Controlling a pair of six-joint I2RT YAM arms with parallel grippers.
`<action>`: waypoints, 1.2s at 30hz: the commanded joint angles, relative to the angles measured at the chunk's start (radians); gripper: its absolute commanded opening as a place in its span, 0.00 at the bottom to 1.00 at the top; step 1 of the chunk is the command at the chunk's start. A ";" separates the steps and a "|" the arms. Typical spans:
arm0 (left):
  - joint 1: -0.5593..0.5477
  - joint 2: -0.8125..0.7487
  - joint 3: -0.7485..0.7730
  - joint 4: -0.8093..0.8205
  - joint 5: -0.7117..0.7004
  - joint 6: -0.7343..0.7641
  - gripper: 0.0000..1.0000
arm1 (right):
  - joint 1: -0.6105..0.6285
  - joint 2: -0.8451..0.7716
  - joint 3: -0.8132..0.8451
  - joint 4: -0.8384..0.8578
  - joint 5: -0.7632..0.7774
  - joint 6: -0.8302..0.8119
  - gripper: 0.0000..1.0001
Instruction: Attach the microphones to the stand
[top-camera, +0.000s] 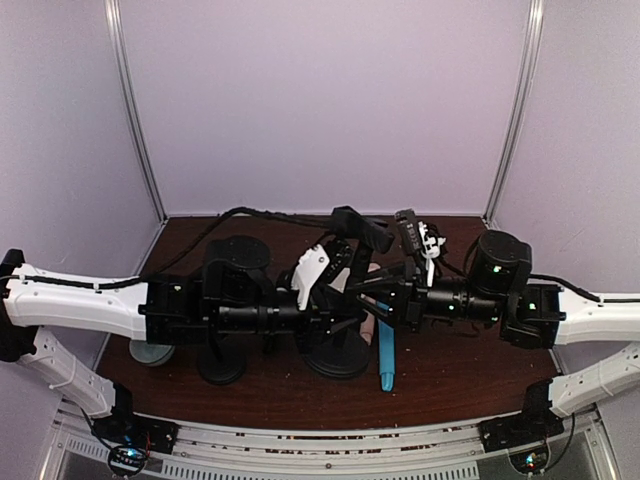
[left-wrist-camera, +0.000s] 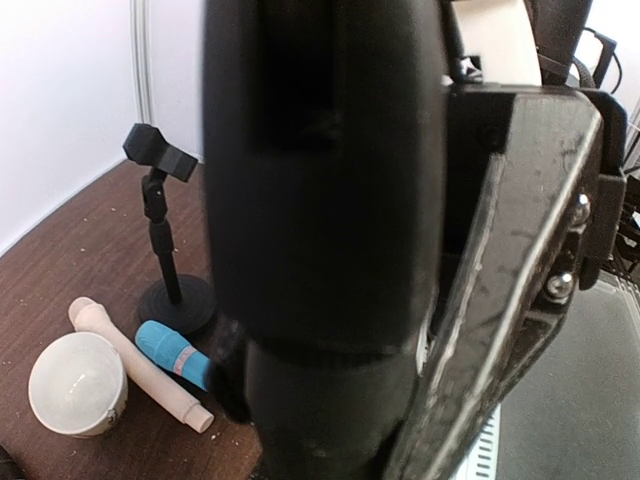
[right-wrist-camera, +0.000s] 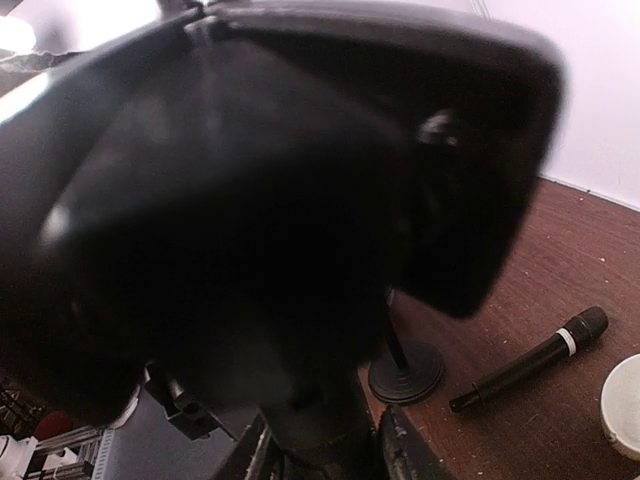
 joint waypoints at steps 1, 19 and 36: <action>0.001 -0.006 0.084 0.065 0.096 0.022 0.00 | 0.008 0.010 0.005 0.020 -0.021 -0.015 0.27; -0.073 -0.062 -0.122 0.294 -0.329 0.173 0.65 | 0.010 -0.089 0.123 -0.174 0.178 -0.039 0.00; -0.070 0.040 -0.103 0.372 -0.365 0.239 0.31 | 0.013 -0.004 0.242 -0.231 0.167 -0.048 0.00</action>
